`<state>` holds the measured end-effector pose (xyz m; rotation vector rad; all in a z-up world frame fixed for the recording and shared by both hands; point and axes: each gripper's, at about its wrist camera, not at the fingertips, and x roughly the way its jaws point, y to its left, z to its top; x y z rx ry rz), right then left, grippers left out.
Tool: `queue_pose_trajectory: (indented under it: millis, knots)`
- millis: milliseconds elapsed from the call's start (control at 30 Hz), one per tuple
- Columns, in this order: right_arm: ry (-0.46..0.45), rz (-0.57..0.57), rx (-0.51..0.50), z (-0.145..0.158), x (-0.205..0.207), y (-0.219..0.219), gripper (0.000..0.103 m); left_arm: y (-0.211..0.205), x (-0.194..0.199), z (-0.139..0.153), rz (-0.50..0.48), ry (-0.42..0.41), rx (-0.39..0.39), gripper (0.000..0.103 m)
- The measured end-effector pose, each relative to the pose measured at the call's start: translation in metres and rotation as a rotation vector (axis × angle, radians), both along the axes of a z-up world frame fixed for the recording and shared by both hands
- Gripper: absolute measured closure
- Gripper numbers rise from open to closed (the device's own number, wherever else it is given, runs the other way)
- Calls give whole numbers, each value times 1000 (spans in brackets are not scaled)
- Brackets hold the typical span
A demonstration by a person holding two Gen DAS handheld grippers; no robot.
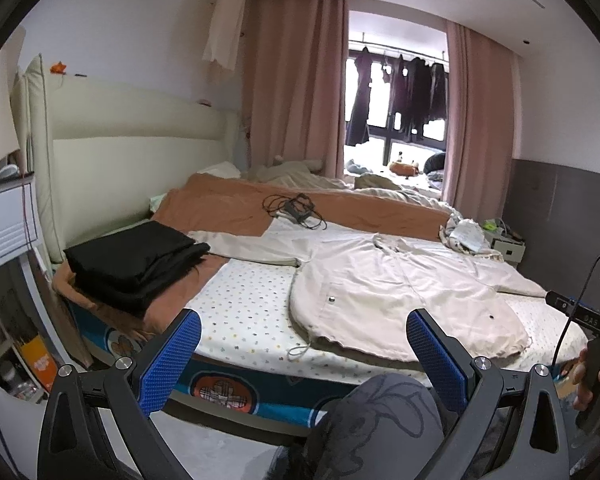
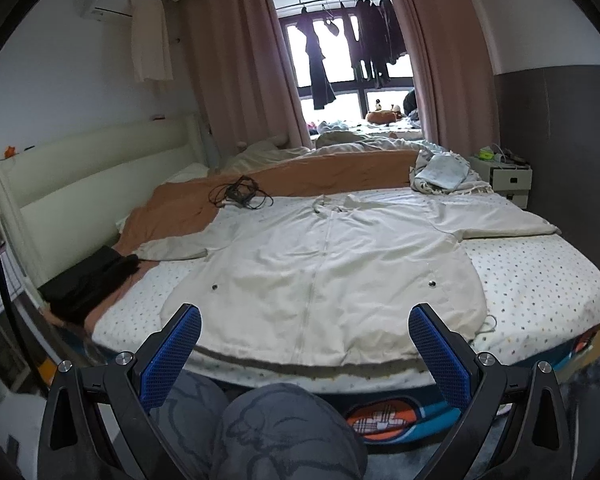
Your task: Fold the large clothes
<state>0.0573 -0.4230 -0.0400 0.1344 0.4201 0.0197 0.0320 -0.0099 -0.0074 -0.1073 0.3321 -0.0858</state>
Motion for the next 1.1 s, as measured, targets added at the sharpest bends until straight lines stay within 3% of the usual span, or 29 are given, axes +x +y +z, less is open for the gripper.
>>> queue_pose_trajectory:
  millis: [500, 900, 1100]
  knots:
    - [39, 63, -37, 2, 108, 14, 0, 9, 95, -7, 74, 52, -41, 1]
    - [64, 79, 32, 9, 218, 29, 0, 21, 184, -4, 116, 113, -7, 1]
    - [80, 97, 39, 12, 274, 52, 0, 31, 225, -13, 136, 175, -32, 1]
